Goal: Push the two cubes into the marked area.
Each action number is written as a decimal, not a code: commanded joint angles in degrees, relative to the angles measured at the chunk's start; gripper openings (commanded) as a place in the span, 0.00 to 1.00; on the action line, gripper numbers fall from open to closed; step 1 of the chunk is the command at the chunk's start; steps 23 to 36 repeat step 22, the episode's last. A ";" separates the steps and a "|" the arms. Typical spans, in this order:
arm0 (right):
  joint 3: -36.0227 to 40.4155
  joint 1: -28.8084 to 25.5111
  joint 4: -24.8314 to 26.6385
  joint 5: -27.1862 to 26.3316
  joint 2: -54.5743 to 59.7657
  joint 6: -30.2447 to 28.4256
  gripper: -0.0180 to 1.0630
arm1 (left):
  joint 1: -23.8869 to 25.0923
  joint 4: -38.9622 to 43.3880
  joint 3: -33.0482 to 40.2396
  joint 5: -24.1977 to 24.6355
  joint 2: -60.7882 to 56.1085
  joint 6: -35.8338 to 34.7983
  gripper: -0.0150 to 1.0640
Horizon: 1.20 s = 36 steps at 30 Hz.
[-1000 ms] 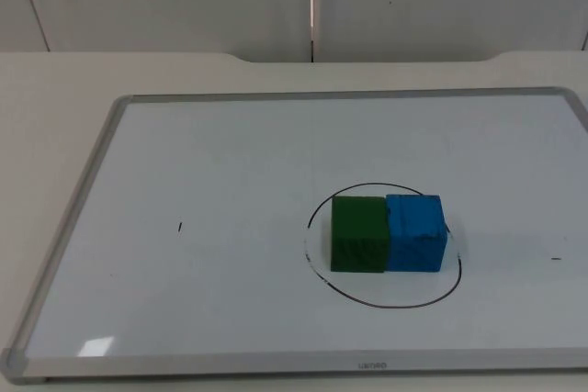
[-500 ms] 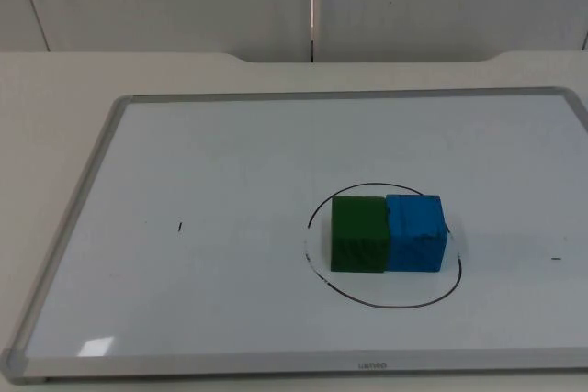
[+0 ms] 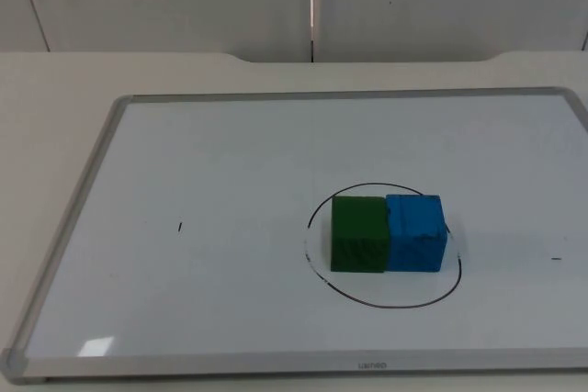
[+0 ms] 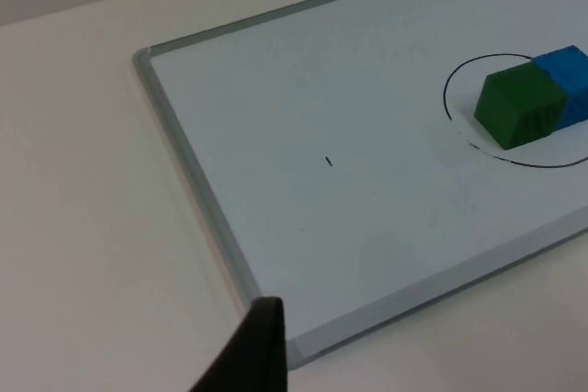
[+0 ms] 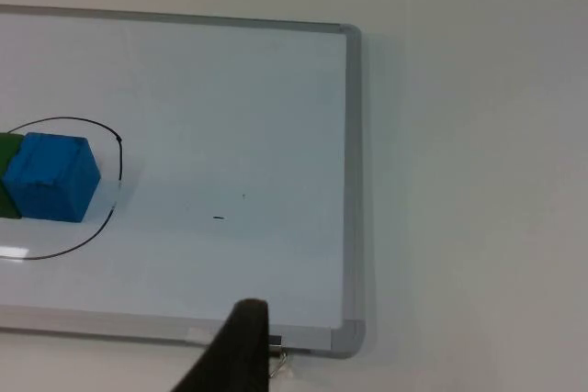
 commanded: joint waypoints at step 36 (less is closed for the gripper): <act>0.17 -0.53 0.00 -0.09 -0.25 0.11 0.99 | 17.21 0.32 0.33 -0.64 -0.21 -0.51 0.99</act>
